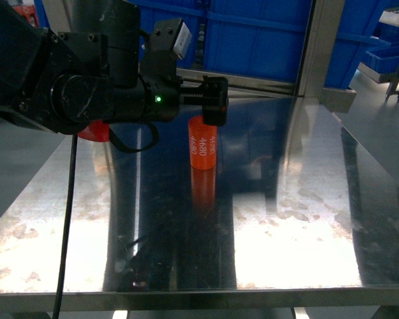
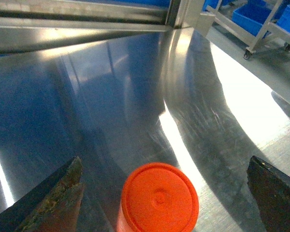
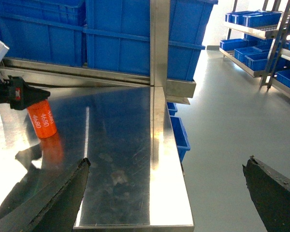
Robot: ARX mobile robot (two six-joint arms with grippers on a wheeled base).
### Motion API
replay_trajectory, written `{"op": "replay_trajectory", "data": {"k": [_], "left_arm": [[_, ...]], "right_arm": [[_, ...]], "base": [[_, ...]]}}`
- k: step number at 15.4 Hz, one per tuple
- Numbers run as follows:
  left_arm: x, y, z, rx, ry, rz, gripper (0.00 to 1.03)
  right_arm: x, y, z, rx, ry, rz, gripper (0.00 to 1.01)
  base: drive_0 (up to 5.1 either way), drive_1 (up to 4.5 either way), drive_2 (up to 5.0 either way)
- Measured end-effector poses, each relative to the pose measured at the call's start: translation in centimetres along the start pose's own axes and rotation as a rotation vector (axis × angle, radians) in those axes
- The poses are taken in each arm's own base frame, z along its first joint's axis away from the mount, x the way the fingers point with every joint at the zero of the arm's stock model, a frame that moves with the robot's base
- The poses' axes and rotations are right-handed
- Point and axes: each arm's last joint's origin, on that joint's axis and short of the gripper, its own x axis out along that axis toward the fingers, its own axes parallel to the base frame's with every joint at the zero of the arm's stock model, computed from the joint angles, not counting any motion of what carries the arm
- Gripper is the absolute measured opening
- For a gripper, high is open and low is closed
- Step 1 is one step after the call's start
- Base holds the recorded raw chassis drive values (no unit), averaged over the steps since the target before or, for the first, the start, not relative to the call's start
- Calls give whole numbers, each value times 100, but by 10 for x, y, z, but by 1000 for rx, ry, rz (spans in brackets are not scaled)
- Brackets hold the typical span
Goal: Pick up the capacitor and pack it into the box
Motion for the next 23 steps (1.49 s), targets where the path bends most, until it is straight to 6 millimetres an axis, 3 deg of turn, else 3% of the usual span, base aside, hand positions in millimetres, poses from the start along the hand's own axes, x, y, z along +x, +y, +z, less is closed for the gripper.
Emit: {"op": "replay_trajectory", "data": {"k": [5, 7, 8, 12, 14, 15, 17, 20, 23], "left_arm": [[27, 4, -38, 5, 113, 36, 98], [31, 5, -43, 9, 131, 43, 98], [33, 6, -44, 10, 138, 43, 93], [35, 7, -45, 6, 145, 32, 49], [29, 12, -45, 6, 121, 44, 45], [20, 16, -43, 6, 103, 54, 45], [-16, 30, -12, 23, -33, 110, 45], [-104, 56, 41, 62, -336, 203, 45], [-164, 67, 33, 26, -359, 252, 45]], "right_arm": [[0, 0, 0, 0, 0, 0, 98], [0, 0, 0, 0, 0, 0, 98], [0, 0, 0, 0, 0, 0, 98], [0, 0, 0, 0, 0, 0, 98], [0, 0, 0, 0, 0, 0, 98], [0, 0, 0, 0, 0, 0, 98], [0, 0, 0, 0, 0, 0, 98], [0, 0, 0, 0, 0, 0, 98], [0, 0, 0, 0, 0, 0, 98]], "base": [[0, 0, 0], [0, 0, 0], [0, 0, 0], [0, 0, 0], [0, 0, 0], [0, 0, 0], [0, 0, 0], [0, 0, 0], [0, 0, 0]]}}
